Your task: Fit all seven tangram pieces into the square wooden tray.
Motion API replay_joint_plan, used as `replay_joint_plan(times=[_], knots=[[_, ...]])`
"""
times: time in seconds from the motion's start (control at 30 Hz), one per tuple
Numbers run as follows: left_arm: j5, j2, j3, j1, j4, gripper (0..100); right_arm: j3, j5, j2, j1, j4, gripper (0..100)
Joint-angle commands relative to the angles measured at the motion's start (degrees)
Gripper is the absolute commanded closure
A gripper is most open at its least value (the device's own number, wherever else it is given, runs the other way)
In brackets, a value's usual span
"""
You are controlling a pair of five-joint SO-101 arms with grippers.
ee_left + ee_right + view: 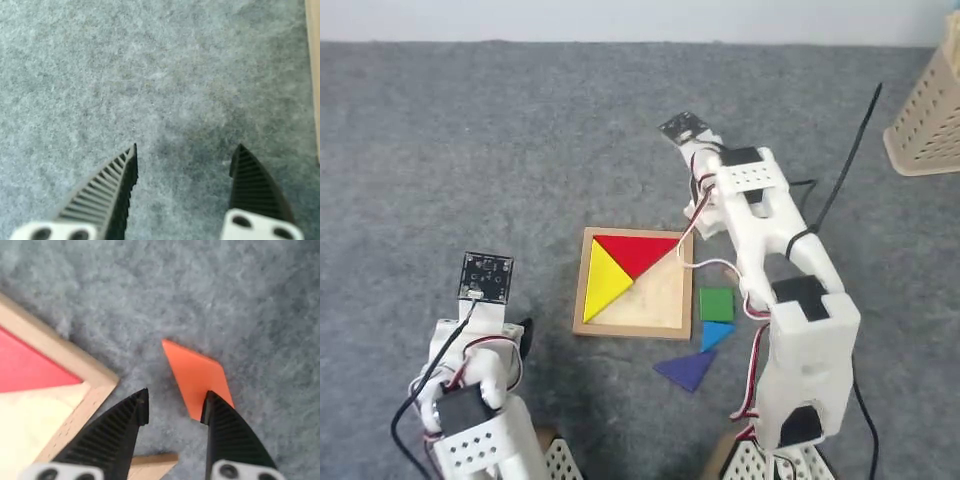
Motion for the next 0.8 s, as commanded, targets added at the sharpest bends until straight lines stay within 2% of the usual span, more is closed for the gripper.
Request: replay_joint_plan(times=[0.0,0.17,0.3,0.47,0.57,0.77], knots=[[-0.6,-0.9,-0.5,-0.3,0.3,72,-4.4,0.8,0.9,2.6,0.1,80.4],[-0.6,-0.9,-0.5,-0.3,0.3,72,-4.6,1.0,-0.4,3.5,0.1,80.0],[-0.6,-0.9,-0.5,-0.3,0.3,72,-4.6,1.0,-4.5,3.1,1.7,74.2],[-0.6,-0.9,-0.5,-0.3,0.3,72,-4.6,1.7,-7.7,3.5,1.5,73.4],[-0.6,-0.9,-0.5,-0.3,0.3,72,-4.6,4.9,-5.2,3.2,1.5,73.4],[-0.6,-0.9,-0.5,-0.3,0.3,72,-4.6,5.5,1.6,3.0,-0.2,73.4]])
